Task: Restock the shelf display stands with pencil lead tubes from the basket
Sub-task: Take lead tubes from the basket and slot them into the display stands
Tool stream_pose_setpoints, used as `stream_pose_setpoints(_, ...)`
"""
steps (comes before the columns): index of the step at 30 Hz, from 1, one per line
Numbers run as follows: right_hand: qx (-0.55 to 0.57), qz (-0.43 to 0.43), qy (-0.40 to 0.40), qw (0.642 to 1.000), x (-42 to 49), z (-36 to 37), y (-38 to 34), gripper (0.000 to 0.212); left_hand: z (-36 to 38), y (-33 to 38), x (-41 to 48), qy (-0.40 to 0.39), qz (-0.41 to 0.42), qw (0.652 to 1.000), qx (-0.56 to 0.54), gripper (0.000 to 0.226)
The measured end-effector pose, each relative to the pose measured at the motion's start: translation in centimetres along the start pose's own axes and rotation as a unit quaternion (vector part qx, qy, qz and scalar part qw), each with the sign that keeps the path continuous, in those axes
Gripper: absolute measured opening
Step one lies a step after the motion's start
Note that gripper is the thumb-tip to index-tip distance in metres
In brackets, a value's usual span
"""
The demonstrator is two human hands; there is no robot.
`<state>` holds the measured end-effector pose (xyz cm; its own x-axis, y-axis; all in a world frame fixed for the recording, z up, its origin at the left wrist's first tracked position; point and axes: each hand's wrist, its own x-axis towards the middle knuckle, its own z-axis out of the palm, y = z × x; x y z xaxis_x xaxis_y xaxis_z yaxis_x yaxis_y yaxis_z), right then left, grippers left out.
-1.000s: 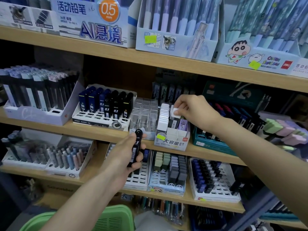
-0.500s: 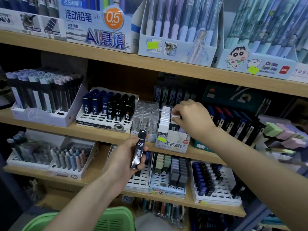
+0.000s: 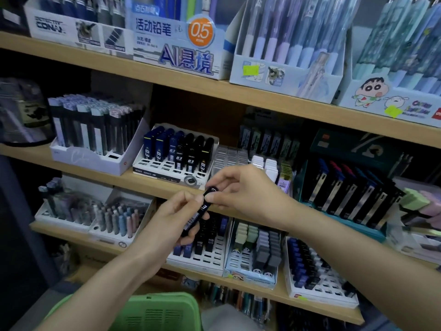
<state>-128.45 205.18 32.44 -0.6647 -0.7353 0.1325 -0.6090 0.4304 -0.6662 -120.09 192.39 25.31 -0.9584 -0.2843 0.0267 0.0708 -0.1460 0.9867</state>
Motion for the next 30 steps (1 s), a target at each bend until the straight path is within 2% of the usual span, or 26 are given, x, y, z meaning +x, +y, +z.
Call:
stream_pose_setpoints(2,0.06,0.023,-0.024,0.998,0.3,0.3,-0.6,0.01,-0.9,0.5,0.1,0.012,0.038,0.998,0.056,0.02)
stream_pose_setpoints(4,0.104,0.024,-0.014,0.994,1.0,0.3,-1.3,0.008,-2.0,1.0,1.0,0.043,0.088,0.989,0.11,0.016)
stream_pose_setpoints(7,0.165,0.023,0.093,0.982,3.0,-0.7,-1.7,0.005,-3.9,1.6,2.9,0.12,0.167,0.962,0.179,0.014)
stream_pose_setpoints(10,0.084,-0.011,0.218,0.972,5.4,-1.8,-1.2,0.008,-5.5,2.0,4.5,0.153,0.209,0.929,0.264,0.016)
stream_pose_setpoints(12,-0.017,-0.035,0.243,0.969,6.7,-1.9,-0.5,0.015,-6.2,1.4,5.7,0.131,0.214,0.908,0.335,0.017)
stream_pose_setpoints(16,-0.167,-0.044,0.196,0.965,8.6,-1.2,0.3,0.027,-6.5,-0.4,7.2,0.072,0.19,0.845,0.494,0.033)
stream_pose_setpoints(20,-0.247,-0.045,0.127,0.96,10.1,-0.1,0.5,0.029,-6.6,-1.3,7.8,0.053,0.211,0.789,0.575,0.038)
stream_pose_setpoints(26,-0.308,-0.054,0.091,0.946,10.8,-0.3,0.8,0.03,-6.9,-1.8,8.0,0.049,0.235,0.766,0.597,0.04)
stream_pose_setpoints(30,-0.291,-0.043,0.067,0.953,10.8,-1.0,0.7,0.029,-6.9,-1.9,8.2,0.046,0.245,0.748,0.615,0.039)
